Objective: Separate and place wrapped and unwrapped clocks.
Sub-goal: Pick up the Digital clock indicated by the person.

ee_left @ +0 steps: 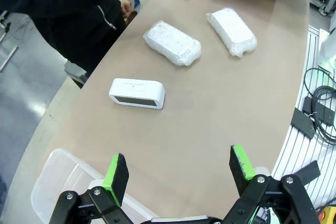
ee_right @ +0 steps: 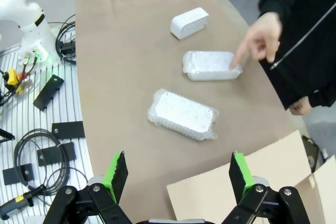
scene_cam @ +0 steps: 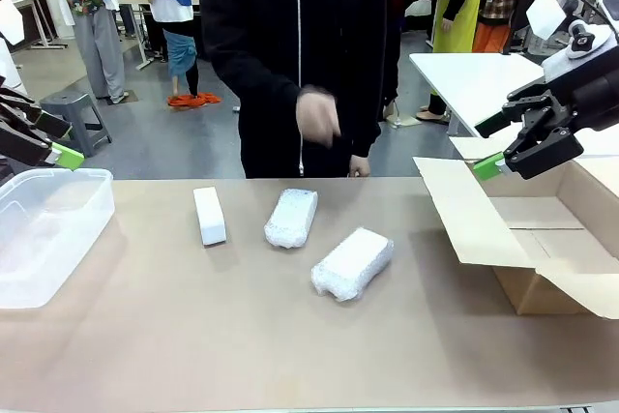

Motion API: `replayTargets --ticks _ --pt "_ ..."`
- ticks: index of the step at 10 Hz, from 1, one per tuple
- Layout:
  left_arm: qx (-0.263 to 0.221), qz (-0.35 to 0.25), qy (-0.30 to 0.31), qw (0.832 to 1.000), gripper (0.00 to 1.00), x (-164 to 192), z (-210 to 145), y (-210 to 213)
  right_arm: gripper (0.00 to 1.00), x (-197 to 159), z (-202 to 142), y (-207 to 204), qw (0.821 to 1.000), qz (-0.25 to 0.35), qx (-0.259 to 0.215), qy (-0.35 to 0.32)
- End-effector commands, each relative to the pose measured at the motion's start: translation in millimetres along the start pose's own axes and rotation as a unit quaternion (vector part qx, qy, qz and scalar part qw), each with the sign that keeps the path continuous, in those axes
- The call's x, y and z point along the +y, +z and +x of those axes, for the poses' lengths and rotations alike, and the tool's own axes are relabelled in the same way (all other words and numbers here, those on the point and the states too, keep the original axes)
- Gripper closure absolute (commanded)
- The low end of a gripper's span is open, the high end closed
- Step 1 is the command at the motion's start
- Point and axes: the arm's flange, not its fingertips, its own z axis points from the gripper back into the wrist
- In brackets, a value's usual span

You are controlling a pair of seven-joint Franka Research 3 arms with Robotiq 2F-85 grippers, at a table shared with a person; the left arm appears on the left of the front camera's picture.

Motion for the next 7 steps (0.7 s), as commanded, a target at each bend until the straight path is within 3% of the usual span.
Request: replayTargets --ticks 1,7 --pt "-0.002 -0.003 0.000 1.000 0.00 1.0 -0.9 -0.4 0.00 -0.4 -0.5 -0.6 1.000 0.007 -0.006 0.003" --pt "-0.002 -0.003 0.000 1.000 0.00 1.0 -0.9 -0.4 0.00 -0.4 -0.5 -0.6 1.000 0.007 -0.006 0.003"
